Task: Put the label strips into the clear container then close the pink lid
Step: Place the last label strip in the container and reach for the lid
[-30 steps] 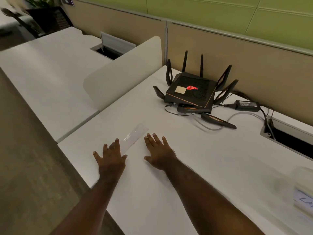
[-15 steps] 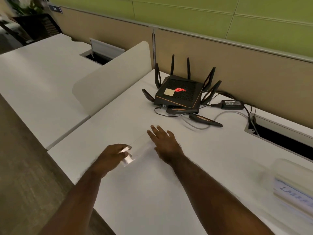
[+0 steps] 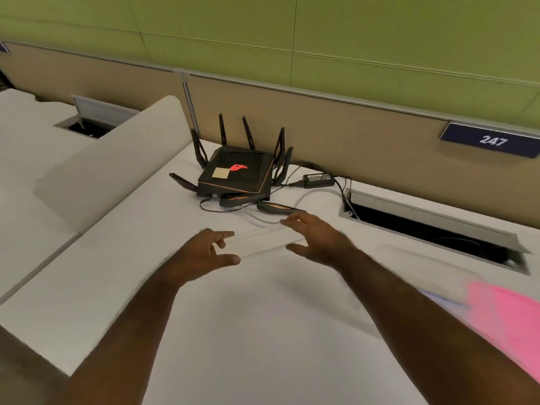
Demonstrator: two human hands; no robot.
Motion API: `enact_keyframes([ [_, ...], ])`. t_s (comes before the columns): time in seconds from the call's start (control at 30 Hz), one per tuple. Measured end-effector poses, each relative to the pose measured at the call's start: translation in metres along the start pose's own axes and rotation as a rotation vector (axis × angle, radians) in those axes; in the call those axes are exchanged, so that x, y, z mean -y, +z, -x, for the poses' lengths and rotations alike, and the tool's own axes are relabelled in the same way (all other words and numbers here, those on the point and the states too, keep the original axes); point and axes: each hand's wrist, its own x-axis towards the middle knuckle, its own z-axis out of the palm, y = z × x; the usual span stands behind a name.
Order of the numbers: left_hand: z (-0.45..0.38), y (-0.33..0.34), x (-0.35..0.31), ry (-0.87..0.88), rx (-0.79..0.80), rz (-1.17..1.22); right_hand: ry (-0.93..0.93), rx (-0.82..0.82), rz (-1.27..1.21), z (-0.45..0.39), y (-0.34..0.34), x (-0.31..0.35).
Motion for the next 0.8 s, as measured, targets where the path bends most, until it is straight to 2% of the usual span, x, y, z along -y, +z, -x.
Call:
enact_keyframes([
  [0.2, -0.033, 0.049, -0.064, 0.224, -0.06, -0.315, 0.204, -0.061, -0.199, 0.074, -0.051, -0.05],
  [0.4, -0.048, 0.115, -0.129, 0.425, -0.012, -0.444, 0.386, -0.047, -0.166, 0.158, -0.089, -0.1],
  [0.67, -0.044, 0.191, -0.19, 0.646, -0.008, -0.662, 0.589, -0.097, -0.26, 0.252, -0.097, -0.141],
  [0.8, -0.04, 0.218, -0.206, 0.688, 0.015, -0.724, 0.671, -0.033, -0.237, 0.283, -0.091, -0.151],
])
